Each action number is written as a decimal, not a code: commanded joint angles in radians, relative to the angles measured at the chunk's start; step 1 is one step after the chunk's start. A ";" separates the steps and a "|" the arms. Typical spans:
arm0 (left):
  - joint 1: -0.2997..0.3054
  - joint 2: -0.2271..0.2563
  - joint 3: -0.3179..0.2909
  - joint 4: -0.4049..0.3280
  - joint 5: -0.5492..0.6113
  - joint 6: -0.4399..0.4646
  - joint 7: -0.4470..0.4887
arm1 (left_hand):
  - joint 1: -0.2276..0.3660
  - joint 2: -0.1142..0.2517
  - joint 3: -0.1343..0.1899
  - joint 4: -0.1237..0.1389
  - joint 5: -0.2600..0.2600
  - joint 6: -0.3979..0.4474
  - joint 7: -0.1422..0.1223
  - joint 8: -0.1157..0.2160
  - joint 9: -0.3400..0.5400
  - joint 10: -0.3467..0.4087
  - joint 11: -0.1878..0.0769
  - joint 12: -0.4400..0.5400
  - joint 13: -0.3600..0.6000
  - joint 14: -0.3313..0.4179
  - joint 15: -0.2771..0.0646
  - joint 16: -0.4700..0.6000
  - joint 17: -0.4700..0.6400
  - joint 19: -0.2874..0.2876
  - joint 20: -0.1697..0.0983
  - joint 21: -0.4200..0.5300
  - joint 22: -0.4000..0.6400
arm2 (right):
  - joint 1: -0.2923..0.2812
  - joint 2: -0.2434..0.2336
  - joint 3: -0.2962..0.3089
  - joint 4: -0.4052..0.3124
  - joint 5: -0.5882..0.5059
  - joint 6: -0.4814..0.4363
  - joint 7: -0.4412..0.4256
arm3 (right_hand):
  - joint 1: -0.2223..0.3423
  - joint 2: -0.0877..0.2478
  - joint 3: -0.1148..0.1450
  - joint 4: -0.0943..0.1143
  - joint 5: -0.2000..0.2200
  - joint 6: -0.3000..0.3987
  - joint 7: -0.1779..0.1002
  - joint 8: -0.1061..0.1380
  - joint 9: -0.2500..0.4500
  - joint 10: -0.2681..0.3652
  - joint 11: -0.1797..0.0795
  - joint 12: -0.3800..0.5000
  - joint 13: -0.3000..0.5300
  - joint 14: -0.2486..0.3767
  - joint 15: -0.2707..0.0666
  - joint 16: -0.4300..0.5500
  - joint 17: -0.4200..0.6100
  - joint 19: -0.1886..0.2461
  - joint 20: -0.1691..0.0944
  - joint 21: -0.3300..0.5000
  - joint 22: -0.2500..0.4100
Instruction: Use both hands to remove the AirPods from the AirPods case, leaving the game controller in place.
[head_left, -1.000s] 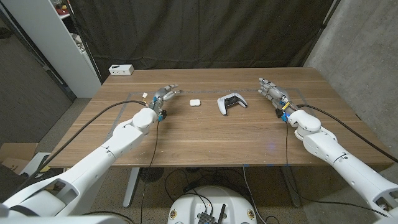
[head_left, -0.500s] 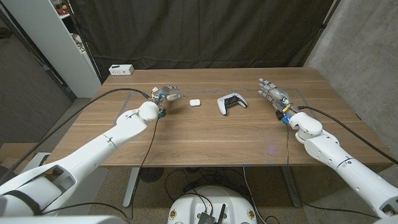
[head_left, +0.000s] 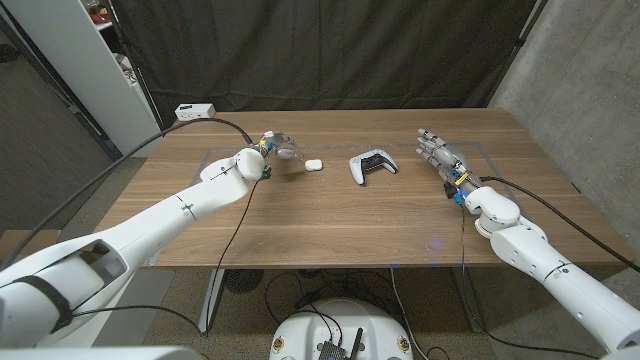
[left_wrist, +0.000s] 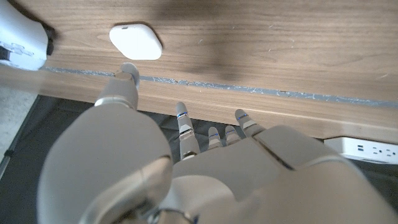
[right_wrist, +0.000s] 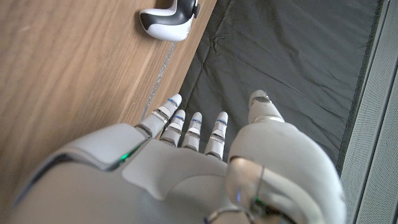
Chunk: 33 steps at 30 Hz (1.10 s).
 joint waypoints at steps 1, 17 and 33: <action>-0.098 -0.014 0.116 -0.028 0.164 0.124 -0.107 | 0.007 -0.006 -0.011 0.002 0.016 0.034 0.004 0.015 0.009 0.016 0.002 0.015 -0.002 -0.053 0.003 0.010 0.000 0.017 0.008 -0.006 0.003 | -0.024 0.008 0.011 -0.001 0.017 0.027 0.011 | 0.004 -0.009 0.001 -0.005 0.003 -0.007 -0.001 -0.005 0.002 0.000 -0.004 0.007 0.002 -0.005 -0.096 0.007 0.002 -0.003 -0.001 0.008 0.003; -0.225 -0.077 0.269 0.022 0.355 0.217 -0.283 | 0.009 -0.002 -0.044 0.016 0.037 0.108 0.009 0.046 0.030 0.069 -0.019 0.038 -0.016 -0.006 -0.025 0.020 -0.002 0.049 -0.005 -0.018 0.006 | -0.054 0.040 0.037 0.031 0.090 0.080 0.060 | -0.043 -0.005 -0.022 0.029 0.003 -0.012 0.000 0.000 0.006 0.019 0.005 0.019 0.006 0.005 -0.091 0.017 0.010 -0.006 0.000 0.011 0.004; -0.289 -0.151 0.382 0.108 0.499 0.284 -0.394 | 0.010 0.003 -0.067 0.023 0.040 0.095 -0.006 0.043 0.046 0.076 -0.029 0.040 -0.026 0.005 -0.032 0.016 -0.003 0.055 -0.006 -0.032 0.007 | -0.054 0.052 0.045 0.053 0.118 0.081 0.075 | -0.063 -0.004 -0.032 0.040 0.005 -0.011 -0.001 0.003 0.007 0.025 0.004 0.022 0.008 0.009 -0.093 0.020 0.011 -0.009 -0.004 0.012 0.004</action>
